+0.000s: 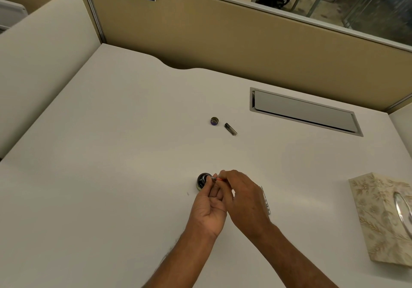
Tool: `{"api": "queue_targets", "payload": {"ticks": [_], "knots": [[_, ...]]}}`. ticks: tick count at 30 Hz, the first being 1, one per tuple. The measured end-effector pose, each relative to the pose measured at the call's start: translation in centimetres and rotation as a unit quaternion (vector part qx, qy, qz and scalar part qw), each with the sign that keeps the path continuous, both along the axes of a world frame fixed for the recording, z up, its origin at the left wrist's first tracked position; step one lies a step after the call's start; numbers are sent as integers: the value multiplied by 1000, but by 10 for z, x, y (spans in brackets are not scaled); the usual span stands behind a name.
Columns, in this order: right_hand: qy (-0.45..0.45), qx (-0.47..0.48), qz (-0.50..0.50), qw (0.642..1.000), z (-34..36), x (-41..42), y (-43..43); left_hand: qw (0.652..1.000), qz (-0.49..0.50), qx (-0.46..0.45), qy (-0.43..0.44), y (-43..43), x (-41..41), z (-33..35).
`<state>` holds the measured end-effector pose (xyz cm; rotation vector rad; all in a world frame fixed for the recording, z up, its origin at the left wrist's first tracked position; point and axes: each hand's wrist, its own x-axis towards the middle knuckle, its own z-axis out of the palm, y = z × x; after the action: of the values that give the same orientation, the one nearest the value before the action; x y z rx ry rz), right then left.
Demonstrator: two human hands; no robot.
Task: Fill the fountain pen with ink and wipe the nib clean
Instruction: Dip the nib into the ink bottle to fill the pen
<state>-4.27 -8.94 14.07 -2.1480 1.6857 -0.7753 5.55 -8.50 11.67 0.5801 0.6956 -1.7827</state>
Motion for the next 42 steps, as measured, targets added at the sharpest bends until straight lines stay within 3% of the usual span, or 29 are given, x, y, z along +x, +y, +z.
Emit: {"api": "queue_targets", "payload": {"ticks": [42], "knots": [[22,-10,-3,1000,4,4,-8,1000,6,-3,11,-3,-3,-2]]}}
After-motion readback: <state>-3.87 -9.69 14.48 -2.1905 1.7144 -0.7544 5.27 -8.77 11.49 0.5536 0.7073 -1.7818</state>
